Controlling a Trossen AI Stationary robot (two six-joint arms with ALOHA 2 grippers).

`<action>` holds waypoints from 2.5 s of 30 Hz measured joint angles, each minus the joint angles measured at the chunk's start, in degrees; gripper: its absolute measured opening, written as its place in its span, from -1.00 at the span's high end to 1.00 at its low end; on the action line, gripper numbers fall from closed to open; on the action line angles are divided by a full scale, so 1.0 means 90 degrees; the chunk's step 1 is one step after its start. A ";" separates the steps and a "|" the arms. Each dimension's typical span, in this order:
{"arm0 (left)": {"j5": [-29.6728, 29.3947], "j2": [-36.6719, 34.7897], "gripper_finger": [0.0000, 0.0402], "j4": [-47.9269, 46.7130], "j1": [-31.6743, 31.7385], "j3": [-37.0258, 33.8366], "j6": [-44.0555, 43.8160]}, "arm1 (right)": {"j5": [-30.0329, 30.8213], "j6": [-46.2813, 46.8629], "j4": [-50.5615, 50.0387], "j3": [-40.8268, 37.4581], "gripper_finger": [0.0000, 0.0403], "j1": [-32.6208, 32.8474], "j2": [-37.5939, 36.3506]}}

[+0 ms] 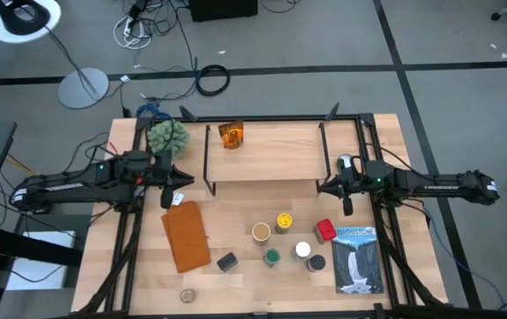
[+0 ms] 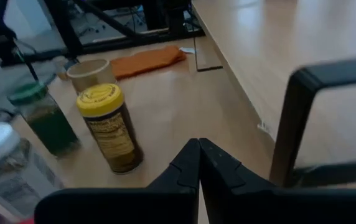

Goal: Shelf spices
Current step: Put the golden seasoning bottle on the shelf

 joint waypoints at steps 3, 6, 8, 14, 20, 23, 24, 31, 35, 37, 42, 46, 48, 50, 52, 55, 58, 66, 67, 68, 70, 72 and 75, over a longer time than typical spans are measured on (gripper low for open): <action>-0.0029 0.0000 0.70 -0.0002 0.0000 0.0000 0.0000 | 0.0000 -0.0291 0.0066 0.0000 0.95 0.0002 0.0002; -0.0033 0.0000 0.70 -0.0002 0.0000 0.0000 0.0024 | 0.0002 -0.0258 0.0132 0.0000 0.95 0.0001 0.0000; -0.0046 0.0000 0.70 0.0001 0.0000 0.0000 0.0044 | 0.0005 -0.0257 0.0136 0.0000 0.95 0.0000 0.0002; -0.0048 0.0000 0.70 0.0177 0.0000 0.0000 0.0041 | 0.0005 -0.0219 0.0252 0.0000 0.95 0.0000 0.0000; -0.0163 0.0000 0.70 0.0335 0.0000 0.0000 0.0043 | -0.0065 0.0687 0.0399 0.0000 0.95 0.0002 0.0002; -0.0284 0.0000 0.70 0.0333 0.0000 0.0000 0.0044 | -0.0075 0.1084 0.0593 0.0000 0.95 0.0002 0.0000; -0.0296 0.0000 0.70 0.0333 0.0000 0.0000 0.0044 | -0.0075 0.1082 0.0590 0.0000 0.95 0.0002 0.0000; -0.0312 0.0000 0.70 0.0330 0.0000 0.0000 0.0044 | -0.0095 0.1503 0.0585 0.0000 0.96 0.0211 0.0002; -0.0311 0.0000 0.70 0.0330 0.0000 0.0000 0.0044 | 0.0052 0.1490 0.0590 0.0000 0.99 0.0611 0.0051; -0.0311 0.0000 0.70 0.0330 0.0000 0.0000 0.0044 | 0.0434 0.1538 0.0515 0.0036 0.99 0.0934 0.0133; -0.0309 0.0000 0.70 0.0325 0.0000 0.0000 0.0017 | 0.1720 0.1537 -0.0026 0.0606 0.99 0.2020 0.0656; -0.0264 0.0000 0.70 0.0323 0.0000 0.0000 0.0005 | 0.3096 0.1437 -0.0870 0.1420 1.00 0.2929 0.1157; -0.0252 0.0000 0.70 0.0321 0.0000 0.0000 0.0004 | 0.3676 0.1571 -0.1441 0.1855 1.00 0.3307 0.1428; -0.0248 0.0000 0.70 0.0318 0.0000 0.0000 0.0002 | 0.4034 0.1877 -0.1871 0.2282 1.00 0.3632 0.1761; -0.0246 0.0000 0.70 0.0318 0.0000 0.0000 0.0002 | 0.4205 0.2111 -0.2143 0.2683 1.00 0.3910 0.2175; -0.0238 0.0000 0.70 0.0318 0.0000 0.0000 0.0002 | 0.4291 0.2315 -0.2388 0.3280 1.00 0.4226 0.2994; -0.0238 0.0000 0.70 0.0318 0.0000 0.0000 0.0002 | 0.4292 0.2536 -0.2697 0.3965 1.00 0.4397 0.3916; -0.0236 0.0000 0.70 0.0321 0.0000 0.0000 -0.0002 | 0.4290 0.2679 -0.3235 0.5956 0.99 0.4359 0.5986; -0.0236 0.0000 0.70 0.0321 0.0000 0.0000 -0.0002 | 0.4291 0.2491 -0.3238 0.6186 0.98 0.4348 0.6189; -0.0236 0.0000 0.70 0.0321 0.0000 0.0002 -0.0002 | 0.4294 0.2294 -0.3236 0.6404 0.97 0.4331 0.6387; -0.0236 0.0000 0.70 0.0321 0.0000 0.0001 -0.0002 | 0.4289 0.1994 -0.3144 0.6818 0.93 0.4267 0.6759; -0.0236 0.0000 0.70 0.0321 0.0000 0.0000 -0.0002 | 0.4286 0.1945 -0.3106 0.7219 0.89 0.4151 0.7123; -0.0096 0.0000 0.70 0.0321 0.0000 0.0002 -0.0007 | 0.4105 0.1906 -0.3116 0.7751 0.77 0.3948 0.7675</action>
